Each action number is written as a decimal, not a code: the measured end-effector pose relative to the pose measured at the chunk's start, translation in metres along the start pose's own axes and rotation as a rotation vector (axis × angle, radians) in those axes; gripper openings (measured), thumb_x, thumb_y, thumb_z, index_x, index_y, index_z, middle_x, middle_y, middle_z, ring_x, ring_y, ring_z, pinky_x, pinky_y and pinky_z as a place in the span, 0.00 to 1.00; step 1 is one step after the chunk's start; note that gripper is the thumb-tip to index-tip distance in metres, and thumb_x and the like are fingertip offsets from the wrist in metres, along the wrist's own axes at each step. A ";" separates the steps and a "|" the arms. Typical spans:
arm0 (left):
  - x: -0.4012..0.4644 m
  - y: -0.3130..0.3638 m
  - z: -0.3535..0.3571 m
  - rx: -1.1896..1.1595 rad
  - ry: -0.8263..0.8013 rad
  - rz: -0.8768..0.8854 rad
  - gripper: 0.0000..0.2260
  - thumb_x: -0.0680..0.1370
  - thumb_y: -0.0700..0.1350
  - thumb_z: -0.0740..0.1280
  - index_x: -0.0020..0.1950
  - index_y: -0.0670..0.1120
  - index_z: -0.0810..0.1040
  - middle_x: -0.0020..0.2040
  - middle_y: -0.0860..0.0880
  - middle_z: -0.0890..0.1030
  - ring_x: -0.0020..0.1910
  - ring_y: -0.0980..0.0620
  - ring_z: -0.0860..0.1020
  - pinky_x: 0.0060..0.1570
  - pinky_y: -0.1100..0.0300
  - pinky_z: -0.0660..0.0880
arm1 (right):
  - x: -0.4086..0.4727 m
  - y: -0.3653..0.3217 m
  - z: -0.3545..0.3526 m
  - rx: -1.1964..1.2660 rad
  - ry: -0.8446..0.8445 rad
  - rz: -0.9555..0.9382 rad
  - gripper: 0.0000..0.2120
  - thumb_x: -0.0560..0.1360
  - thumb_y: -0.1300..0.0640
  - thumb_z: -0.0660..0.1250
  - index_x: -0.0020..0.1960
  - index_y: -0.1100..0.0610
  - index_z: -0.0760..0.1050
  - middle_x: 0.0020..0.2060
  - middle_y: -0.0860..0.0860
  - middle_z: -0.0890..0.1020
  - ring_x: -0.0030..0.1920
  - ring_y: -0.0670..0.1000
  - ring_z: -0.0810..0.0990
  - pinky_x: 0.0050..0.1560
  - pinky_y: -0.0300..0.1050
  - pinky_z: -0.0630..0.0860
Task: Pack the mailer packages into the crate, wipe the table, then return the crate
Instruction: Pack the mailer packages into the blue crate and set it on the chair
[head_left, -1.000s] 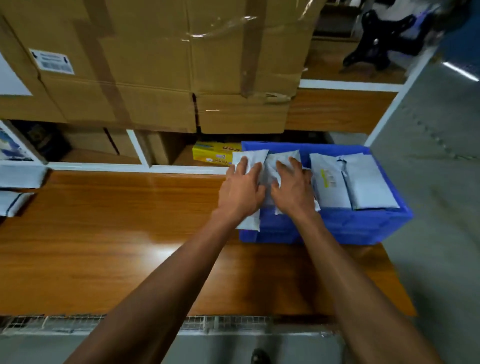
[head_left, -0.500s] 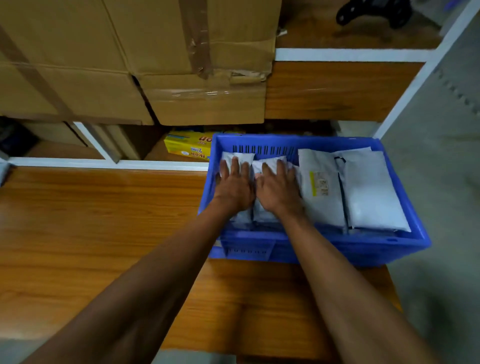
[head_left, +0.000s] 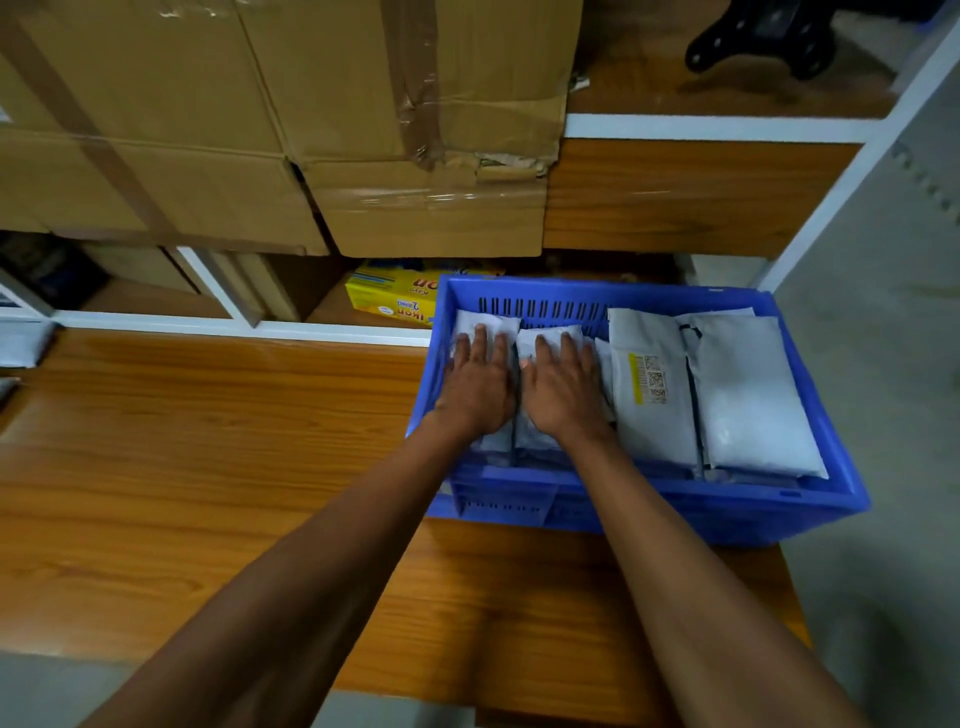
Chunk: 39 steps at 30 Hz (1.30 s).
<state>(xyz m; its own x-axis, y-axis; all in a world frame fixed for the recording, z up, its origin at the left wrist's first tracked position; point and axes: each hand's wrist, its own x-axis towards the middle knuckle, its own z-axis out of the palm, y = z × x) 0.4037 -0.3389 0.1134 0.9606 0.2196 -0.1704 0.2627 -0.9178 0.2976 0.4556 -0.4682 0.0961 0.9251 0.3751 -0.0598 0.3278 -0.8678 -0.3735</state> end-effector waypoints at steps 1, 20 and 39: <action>-0.011 0.000 -0.009 -0.045 0.028 0.022 0.31 0.87 0.49 0.57 0.87 0.42 0.49 0.86 0.36 0.45 0.85 0.34 0.45 0.83 0.43 0.46 | -0.008 -0.006 -0.006 0.002 0.005 -0.009 0.26 0.88 0.46 0.51 0.84 0.52 0.57 0.84 0.61 0.55 0.84 0.67 0.47 0.83 0.62 0.46; -0.314 -0.361 -0.043 -0.324 0.271 -0.323 0.20 0.86 0.46 0.63 0.77 0.44 0.73 0.71 0.40 0.75 0.66 0.38 0.75 0.64 0.47 0.72 | -0.189 -0.320 0.131 0.087 -0.035 -0.349 0.16 0.84 0.50 0.63 0.70 0.51 0.76 0.62 0.52 0.78 0.62 0.56 0.75 0.60 0.51 0.74; -0.336 -0.692 -0.121 -0.368 0.373 -0.741 0.24 0.84 0.46 0.64 0.78 0.39 0.68 0.73 0.36 0.71 0.70 0.36 0.73 0.67 0.45 0.71 | -0.118 -0.681 0.273 0.046 -0.250 -0.805 0.16 0.84 0.50 0.64 0.70 0.51 0.75 0.65 0.52 0.76 0.65 0.56 0.73 0.57 0.51 0.74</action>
<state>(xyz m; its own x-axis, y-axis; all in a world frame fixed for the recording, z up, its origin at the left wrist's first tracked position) -0.0894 0.2624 0.0787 0.4841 0.8634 -0.1419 0.7762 -0.3488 0.5252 0.0711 0.1680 0.1047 0.3407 0.9393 0.0395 0.8556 -0.2923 -0.4273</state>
